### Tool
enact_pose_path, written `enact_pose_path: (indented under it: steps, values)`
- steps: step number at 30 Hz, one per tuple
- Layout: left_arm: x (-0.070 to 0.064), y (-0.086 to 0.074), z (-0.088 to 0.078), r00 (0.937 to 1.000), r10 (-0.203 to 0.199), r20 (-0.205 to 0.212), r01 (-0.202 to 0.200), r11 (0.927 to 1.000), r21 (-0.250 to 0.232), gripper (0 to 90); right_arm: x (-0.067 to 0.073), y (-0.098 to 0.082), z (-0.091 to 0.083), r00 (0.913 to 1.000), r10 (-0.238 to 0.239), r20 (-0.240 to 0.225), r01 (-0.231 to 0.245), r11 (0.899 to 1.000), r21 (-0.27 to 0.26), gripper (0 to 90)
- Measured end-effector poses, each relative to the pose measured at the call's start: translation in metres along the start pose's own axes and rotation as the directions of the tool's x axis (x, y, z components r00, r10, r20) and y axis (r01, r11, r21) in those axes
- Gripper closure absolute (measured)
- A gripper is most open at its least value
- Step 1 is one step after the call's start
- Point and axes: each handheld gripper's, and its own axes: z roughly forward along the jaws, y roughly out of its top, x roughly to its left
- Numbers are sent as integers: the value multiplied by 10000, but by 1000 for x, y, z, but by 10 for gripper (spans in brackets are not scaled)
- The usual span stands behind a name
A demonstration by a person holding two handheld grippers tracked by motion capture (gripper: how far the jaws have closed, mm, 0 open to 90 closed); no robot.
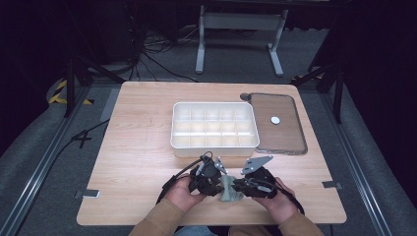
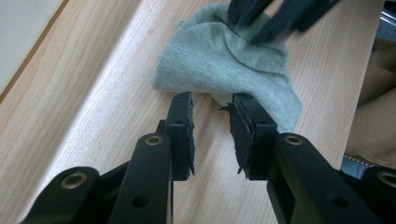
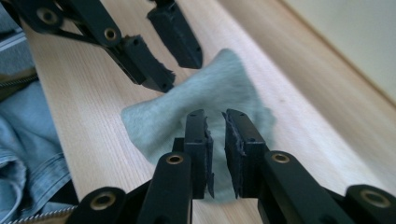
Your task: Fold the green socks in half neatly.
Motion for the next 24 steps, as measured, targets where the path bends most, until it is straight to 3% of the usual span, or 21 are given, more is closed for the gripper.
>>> enact_pose_path:
  steps: [3, 7, 9, 11, 15, 22, 24]
  values:
    - [0, 1, -1, 10000, -36, 46, 36, 10000, 9, 697, -11, -5, -13, 9994, 280, 193, -279, 9996, -69, 811]
    - [-1, 2, -1, 9999, -32, 95, 33, 10000, -33, 697, -22, -15, -8, 9983, 550, 185, -564, 9947, 865, 837]
    - [-1, 3, 0, 9999, -3, 132, 3, 10000, -6, 697, -18, -16, -1, 9995, 304, -37, -298, 9935, 1099, 849]
    - [-2, 4, 0, 9998, 101, 170, -101, 9999, -2, 697, -12, -13, 2, 9999, -46, -149, 61, 9948, 1012, 851]
    - [-4, 6, 1, 9994, 168, 298, -172, 9998, 103, 695, -2, -10, 9, 9990, -394, -187, 414, 9920, 1192, 853]
    - [-13, 11, 6, 9965, 813, 172, -808, 9965, -235, 683, 4, -8, 19, 9980, -500, -390, 540, 9923, 1113, 856]
    - [-15, 11, 10, 9952, 963, 167, -959, 9951, -245, 679, 3, -8, 21, 9982, -344, -487, 390, 9944, 987, 856]
